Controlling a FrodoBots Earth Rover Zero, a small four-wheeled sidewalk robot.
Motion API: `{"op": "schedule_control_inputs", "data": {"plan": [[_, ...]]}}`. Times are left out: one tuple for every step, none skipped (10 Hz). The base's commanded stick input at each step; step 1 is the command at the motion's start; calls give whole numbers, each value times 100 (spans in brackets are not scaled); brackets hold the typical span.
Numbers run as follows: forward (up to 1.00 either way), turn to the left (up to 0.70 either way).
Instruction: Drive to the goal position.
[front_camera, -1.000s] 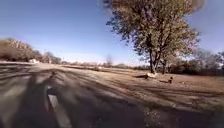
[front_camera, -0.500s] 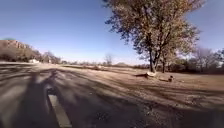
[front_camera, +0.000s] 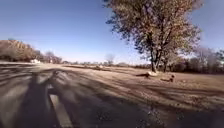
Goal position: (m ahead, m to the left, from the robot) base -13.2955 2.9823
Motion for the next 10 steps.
{"op": "schedule_control_inputs", "data": {"plan": [[0, 50], [0, 50], [0, 50], [0, 50], [0, 50], [0, 50], [0, 50], [0, 50], [0, 50], [0, 50]]}}
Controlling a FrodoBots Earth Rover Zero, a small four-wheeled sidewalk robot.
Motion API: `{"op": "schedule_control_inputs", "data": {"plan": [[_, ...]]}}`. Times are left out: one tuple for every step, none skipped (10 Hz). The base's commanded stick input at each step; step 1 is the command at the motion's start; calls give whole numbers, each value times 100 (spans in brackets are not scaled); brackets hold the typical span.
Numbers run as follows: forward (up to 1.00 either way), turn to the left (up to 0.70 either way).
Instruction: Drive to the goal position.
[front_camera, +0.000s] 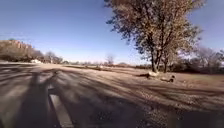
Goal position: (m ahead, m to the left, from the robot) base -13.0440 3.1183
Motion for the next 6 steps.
{"op": "schedule_control_inputs", "data": {"plan": [[0, 50], [0, 50], [0, 50], [0, 50], [0, 50], [0, 50]]}}
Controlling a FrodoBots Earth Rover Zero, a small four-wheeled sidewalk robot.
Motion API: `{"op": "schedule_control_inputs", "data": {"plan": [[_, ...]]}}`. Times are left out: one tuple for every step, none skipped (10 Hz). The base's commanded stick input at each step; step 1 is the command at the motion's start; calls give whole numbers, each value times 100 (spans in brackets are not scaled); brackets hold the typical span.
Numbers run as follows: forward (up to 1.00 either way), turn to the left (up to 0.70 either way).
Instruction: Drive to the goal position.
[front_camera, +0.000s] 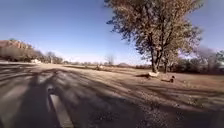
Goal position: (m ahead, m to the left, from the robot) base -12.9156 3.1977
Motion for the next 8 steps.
{"op": "schedule_control_inputs", "data": {"plan": [[-30, 50], [-50, 45], [-50, 16], [-50, 0], [-50, 0], [-50, 0], [-50, 0], [-50, 0]]}}
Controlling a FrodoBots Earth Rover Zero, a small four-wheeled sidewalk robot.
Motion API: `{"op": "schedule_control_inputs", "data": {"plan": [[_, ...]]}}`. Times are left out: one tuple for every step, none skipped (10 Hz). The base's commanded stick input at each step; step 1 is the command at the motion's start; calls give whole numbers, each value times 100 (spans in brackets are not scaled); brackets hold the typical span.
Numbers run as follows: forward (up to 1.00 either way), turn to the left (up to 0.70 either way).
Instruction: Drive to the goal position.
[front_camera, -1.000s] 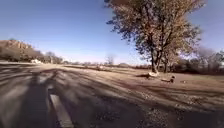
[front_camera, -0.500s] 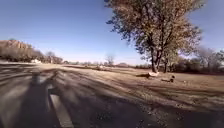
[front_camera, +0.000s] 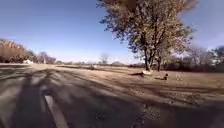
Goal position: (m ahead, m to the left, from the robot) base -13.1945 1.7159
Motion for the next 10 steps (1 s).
{"op": "schedule_control_inputs", "data": {"plan": [[-50, 0], [-50, 0], [-50, 0], [-50, 0], [-50, 0], [-50, 0], [-50, 0], [-50, 0], [-50, 0], [-50, 0]]}}
